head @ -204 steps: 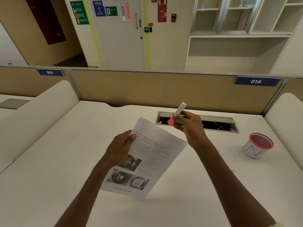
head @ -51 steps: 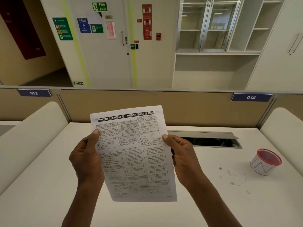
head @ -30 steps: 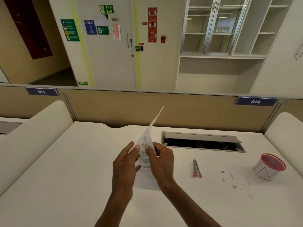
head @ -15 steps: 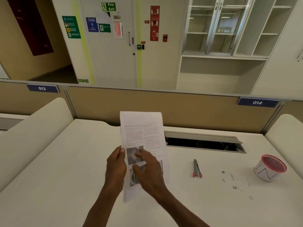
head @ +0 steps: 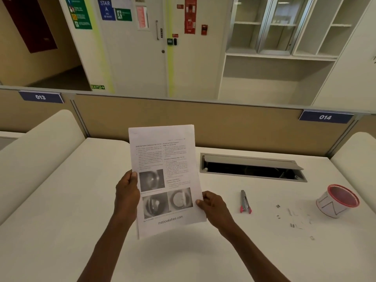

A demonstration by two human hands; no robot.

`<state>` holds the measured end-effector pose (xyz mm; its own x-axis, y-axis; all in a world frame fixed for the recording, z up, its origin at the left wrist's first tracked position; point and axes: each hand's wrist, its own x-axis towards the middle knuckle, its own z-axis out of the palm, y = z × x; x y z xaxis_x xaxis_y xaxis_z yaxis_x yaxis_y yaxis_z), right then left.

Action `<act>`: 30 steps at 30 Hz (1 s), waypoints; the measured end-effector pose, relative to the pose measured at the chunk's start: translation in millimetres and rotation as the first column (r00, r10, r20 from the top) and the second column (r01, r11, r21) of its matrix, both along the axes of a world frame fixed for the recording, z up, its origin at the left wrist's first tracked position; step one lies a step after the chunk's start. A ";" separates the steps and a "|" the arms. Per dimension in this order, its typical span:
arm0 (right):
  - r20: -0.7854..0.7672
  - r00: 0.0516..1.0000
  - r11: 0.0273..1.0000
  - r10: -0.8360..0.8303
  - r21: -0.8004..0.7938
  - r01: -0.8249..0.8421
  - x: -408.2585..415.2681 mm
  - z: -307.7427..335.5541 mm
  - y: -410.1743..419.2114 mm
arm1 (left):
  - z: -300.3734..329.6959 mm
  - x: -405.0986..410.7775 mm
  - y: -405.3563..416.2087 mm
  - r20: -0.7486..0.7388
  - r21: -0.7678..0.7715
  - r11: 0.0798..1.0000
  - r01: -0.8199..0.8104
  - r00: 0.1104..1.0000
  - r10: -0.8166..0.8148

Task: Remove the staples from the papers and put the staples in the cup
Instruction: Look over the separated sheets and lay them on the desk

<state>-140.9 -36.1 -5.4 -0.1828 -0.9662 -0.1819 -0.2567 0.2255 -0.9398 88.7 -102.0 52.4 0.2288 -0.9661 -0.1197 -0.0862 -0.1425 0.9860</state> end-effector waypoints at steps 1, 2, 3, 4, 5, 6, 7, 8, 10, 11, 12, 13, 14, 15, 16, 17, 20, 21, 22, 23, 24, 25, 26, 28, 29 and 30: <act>-0.009 0.999 0.999 -0.048 -0.004 0.047 2.2 -1.9 -0.5 | -2.6 0.5 -3.8 0.017 0.007 1.000 -0.005 1.000 0.004; -0.008 0.996 0.996 -0.086 0.001 0.086 3.6 -6.2 -2.4 | -6.5 0.3 -8.2 0.032 0.014 1.000 -0.006 0.999 0.005; -0.003 0.994 0.994 -0.107 0.009 0.107 4.7 -9.6 -4.2 | -10.5 -0.1 -13.2 0.046 0.019 1.000 -0.004 0.999 0.003; 0.007 0.993 0.992 -0.122 0.020 0.122 5.1 -15.1 -7.5 | -15.1 -1.0 -18.9 0.059 0.028 1.000 0.002 0.998 -0.004; 0.009 0.991 0.990 -0.137 0.037 0.136 5.3 -19.4 -10.1 | -18.9 -1.9 -23.6 0.073 0.038 0.999 0.013 0.997 -0.016; 0.013 0.988 0.987 -0.154 0.054 0.153 5.5 -24.0 -13.8 | -22.9 -2.6 -29.1 0.092 0.048 0.998 0.029 0.995 -0.034; 0.019 0.985 0.983 -0.172 0.073 0.170 6.2 -27.5 -18.5 | -28.3 -2.7 -35.6 0.118 0.069 0.996 0.050 0.991 -0.058; 0.030 0.982 0.979 -0.189 0.089 0.185 7.1 -31.4 -24.6 | -34.1 -2.4 -41.7 0.146 0.097 0.992 0.079 0.985 -0.093; 0.039 0.975 0.969 -0.221 0.118 0.215 7.2 -34.9 -34.6 | -44.3 -1.8 -46.0 0.198 0.157 0.977 0.147 0.964 -0.177; 0.031 0.970 0.963 -0.239 0.136 0.233 6.5 -38.6 -44.0 | -53.2 -1.7 -50.4 0.226 0.182 0.969 0.168 0.952 -0.207; 0.021 0.965 0.955 -0.262 0.149 0.256 5.3 -40.5 -50.6 | -61.1 -1.9 -51.5 0.249 0.204 0.962 0.184 0.940 -0.232; 0.013 0.960 0.948 -0.281 0.159 0.275 3.7 -42.0 -57.8 | -69.5 -2.3 -52.8 0.248 0.219 0.957 0.190 0.938 -0.243; 0.004 0.955 0.942 -0.295 0.165 0.291 2.0 -44.4 -65.9 | -76.9 -3.8 -54.3 0.222 0.232 0.955 0.187 0.945 -0.239; -0.006 0.953 0.939 -0.303 0.171 0.300 0.5 -47.3 -74.1 | -84.8 -5.8 -56.7 0.201 0.240 0.955 0.172 0.954 -0.222; -0.011 0.951 0.936 -0.308 0.177 0.305 -1.1 -51.2 -81.8 | -91.8 -8.2 -59.4 0.201 0.241 0.960 0.144 0.960 -0.194; -0.019 0.949 0.932 -0.313 0.186 0.311 -3.0 -56.7 -90.5 | -101.3 -10.7 -64.8 0.218 0.236 0.966 0.108 0.963 -0.161; -0.059 0.945 0.922 -0.321 0.207 0.326 -6.3 -68.5 -106.5 | -126.1 -17.3 -77.0 0.269 0.214 0.976 0.043 0.958 -0.102; -0.073 0.944 0.920 -0.320 0.213 0.329 -7.3 -72.8 -111.4 | -134.0 -19.9 -81.7 0.287 0.206 0.978 0.034 0.953 -0.093; -0.088 0.943 0.918 -0.320 0.216 0.332 -7.9 -75.4 -114.1 | -139.6 -21.8 -84.9 0.315 0.200 0.979 0.029 0.944 -0.092; -0.121 0.942 0.918 -0.313 0.217 0.333 -8.4 -78.9 -118.1 | -147.6 -23.2 -89.7 0.359 0.189 0.982 0.031 0.928 -0.098; -0.166 0.941 0.921 -0.296 0.211 0.327 -9.4 -83.4 -122.9 | -153.3 -25.3 -94.2 0.414 0.175 0.984 0.035 0.904 -0.105; -0.212 0.936 0.924 -0.282 0.202 0.324 -9.9 -86.3 -124.5 | -157.1 -26.7 -96.3 0.457 0.159 0.986 0.040 0.883 -0.109; -0.231 0.930 0.925 -0.286 0.188 0.331 -11.4 -90.1 -128.1 | -160.0 -29.1 -99.7 0.478 0.143 0.989 0.038 0.872 -0.103; -0.212 0.929 0.927 -0.303 0.159 0.338 -13.2 -95.3 -132.4 | -165.4 -32.7 -106.1 0.487 0.111 0.994 0.026 0.870 -0.077; -0.208 0.931 0.930 -0.300 0.154 0.334 -14.4 -97.3 -134.8 | -168.5 -34.9 -110.5 0.499 0.094 0.995 0.018 0.864 -0.063; -0.192 0.935 0.933 -0.296 0.152 0.327 -15.9 -99.9 -136.4 | -170.9 -37.0 -114.1 0.514 0.084 0.996 0.012 0.856 -0.054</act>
